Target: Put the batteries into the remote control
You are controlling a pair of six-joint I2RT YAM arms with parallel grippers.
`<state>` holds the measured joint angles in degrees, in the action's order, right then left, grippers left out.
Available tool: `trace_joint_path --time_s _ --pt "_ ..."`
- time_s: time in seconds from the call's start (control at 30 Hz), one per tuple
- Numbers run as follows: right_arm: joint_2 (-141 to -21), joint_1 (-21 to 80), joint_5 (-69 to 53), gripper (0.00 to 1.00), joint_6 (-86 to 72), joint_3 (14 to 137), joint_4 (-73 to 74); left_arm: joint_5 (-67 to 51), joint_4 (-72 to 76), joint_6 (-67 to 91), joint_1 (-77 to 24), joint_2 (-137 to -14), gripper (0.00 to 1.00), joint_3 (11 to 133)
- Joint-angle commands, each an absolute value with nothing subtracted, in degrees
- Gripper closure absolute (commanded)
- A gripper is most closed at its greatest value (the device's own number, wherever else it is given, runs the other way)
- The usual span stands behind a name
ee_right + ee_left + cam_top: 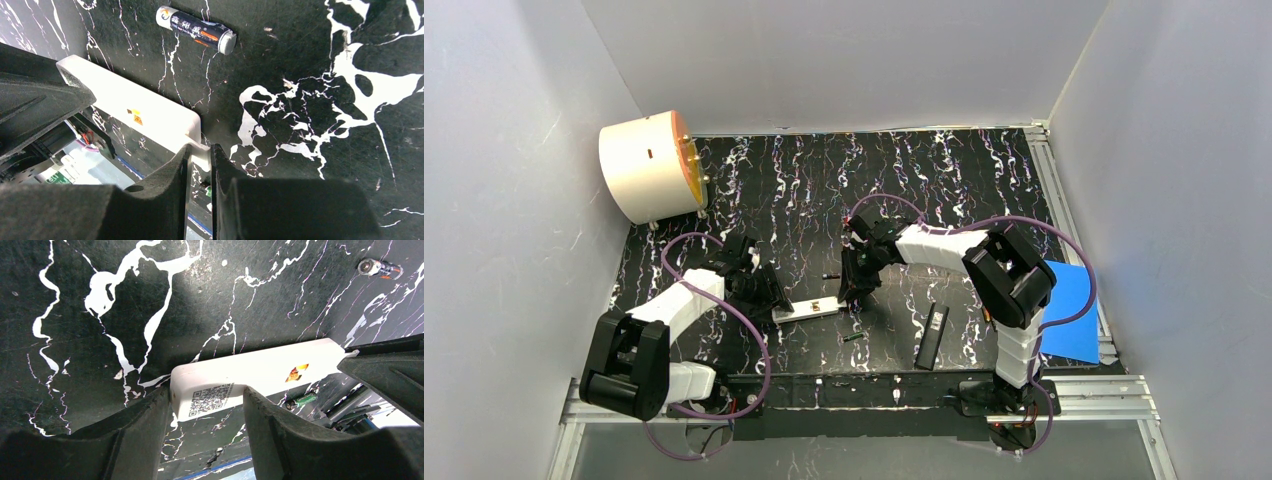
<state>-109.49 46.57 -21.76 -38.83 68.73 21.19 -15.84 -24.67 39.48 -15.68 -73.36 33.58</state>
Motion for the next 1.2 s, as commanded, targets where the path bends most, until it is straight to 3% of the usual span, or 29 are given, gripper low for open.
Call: trace_joint_path --time_s 0.0,1.17 --pt "-111.3 46.7 -20.1 0.99 -38.2 68.6 25.4 -13.6 -24.2 39.0 -16.1 -76.4 0.46 30.1" --pt "-119.7 56.8 -13.9 0.96 -41.3 78.6 28.5 -21.3 -16.8 41.4 -16.1 -78.3 0.62 27.8"
